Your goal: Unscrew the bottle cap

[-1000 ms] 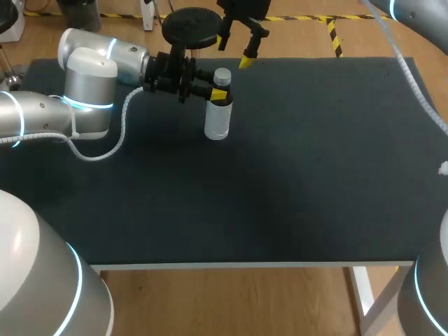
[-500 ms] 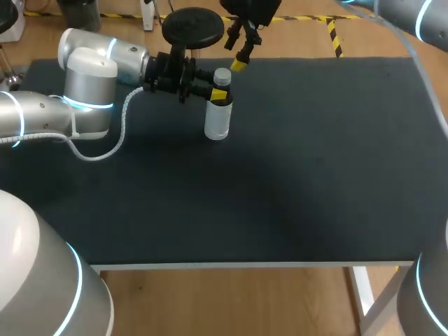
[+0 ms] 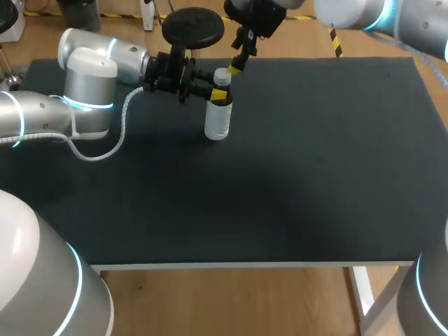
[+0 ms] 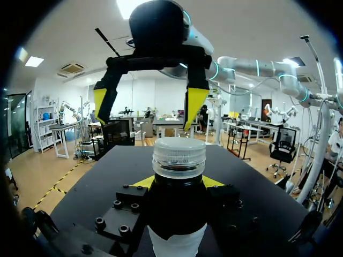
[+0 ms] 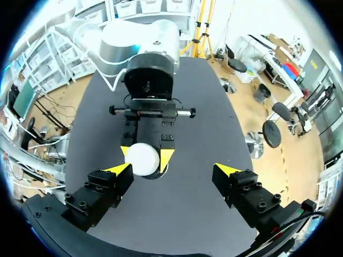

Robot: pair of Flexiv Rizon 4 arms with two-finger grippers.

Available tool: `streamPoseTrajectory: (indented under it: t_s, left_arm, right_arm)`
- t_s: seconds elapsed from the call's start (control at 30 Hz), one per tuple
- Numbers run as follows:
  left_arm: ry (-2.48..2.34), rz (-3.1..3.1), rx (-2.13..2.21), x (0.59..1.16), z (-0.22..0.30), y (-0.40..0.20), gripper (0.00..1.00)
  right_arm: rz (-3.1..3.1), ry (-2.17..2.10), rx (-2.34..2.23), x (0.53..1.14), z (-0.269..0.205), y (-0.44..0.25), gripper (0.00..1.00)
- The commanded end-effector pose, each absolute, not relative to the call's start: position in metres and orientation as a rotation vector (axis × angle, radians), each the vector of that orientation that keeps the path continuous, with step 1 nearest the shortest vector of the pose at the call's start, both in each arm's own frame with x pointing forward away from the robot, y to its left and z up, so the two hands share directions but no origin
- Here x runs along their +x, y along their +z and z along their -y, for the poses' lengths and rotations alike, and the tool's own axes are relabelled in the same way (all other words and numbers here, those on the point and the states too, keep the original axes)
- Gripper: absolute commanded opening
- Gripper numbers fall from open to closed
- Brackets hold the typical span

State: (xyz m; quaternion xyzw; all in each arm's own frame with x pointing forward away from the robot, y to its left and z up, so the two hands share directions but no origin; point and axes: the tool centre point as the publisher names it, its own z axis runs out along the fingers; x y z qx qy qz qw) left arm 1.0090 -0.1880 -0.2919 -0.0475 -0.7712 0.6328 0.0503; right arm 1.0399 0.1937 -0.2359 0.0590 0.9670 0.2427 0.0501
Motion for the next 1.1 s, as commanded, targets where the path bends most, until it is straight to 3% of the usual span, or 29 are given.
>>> streamPoseTrajectory:
  t_s: [0.03,1.1]
  left_arm:
    - [1.925,2.345,-0.148,1.010,0.188,-0.292,0.00]
    - [1.925,2.345,-0.148,1.010,0.188,-0.292,0.00]
  right_arm:
    - [-2.824,0.706,0.202,1.027,-0.190,-0.233,1.00]
    - [-3.012,0.780,0.026,1.004,-0.219,-0.248,1.00]
